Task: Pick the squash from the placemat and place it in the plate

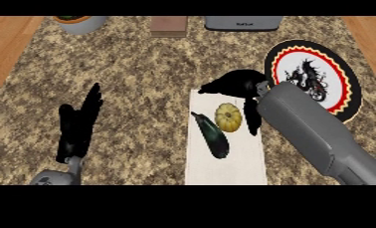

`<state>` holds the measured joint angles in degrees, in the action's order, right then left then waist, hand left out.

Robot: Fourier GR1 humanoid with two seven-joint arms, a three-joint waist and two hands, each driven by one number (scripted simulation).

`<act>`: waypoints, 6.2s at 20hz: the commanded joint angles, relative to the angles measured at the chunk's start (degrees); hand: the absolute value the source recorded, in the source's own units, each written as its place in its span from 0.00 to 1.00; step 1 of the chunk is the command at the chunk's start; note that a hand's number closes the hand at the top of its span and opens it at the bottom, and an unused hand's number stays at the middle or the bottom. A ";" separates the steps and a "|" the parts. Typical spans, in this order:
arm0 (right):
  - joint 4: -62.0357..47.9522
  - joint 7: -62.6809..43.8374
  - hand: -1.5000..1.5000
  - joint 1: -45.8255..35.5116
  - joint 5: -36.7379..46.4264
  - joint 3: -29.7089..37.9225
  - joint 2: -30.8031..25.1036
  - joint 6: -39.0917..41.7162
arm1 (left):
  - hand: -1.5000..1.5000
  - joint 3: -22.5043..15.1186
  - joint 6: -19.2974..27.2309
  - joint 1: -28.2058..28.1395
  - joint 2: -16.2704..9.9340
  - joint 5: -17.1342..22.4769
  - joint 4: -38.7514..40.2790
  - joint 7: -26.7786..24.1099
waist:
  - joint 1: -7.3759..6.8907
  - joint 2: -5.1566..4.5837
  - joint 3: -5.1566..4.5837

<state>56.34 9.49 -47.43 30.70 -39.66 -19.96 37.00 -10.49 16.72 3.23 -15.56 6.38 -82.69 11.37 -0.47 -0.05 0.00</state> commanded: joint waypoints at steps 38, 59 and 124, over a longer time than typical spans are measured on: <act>-9.00 -0.53 1.00 6.06 24.23 23.80 10.36 -24.65 | 0.50 6.94 -5.07 0.20 4.12 -5.21 -0.01 0.97 | 1.53 0.19 0.03; 23.65 -25.75 1.00 20.78 23.42 42.55 6.78 -46.92 | 0.50 7.42 -6.47 -0.13 5.55 -6.15 2.18 -1.05 | 0.67 0.08 -0.01; -41.40 29.88 0.00 7.23 -10.29 71.21 -12.65 -25.59 | 0.50 7.99 -6.27 3.10 10.36 -12.05 -0.27 4.48 | -0.36 -0.30 0.08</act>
<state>14.84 40.42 -40.25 20.54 32.50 -32.88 13.29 -2.10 8.69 3.16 -6.82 -4.26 -84.51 13.96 -1.14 -0.41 0.10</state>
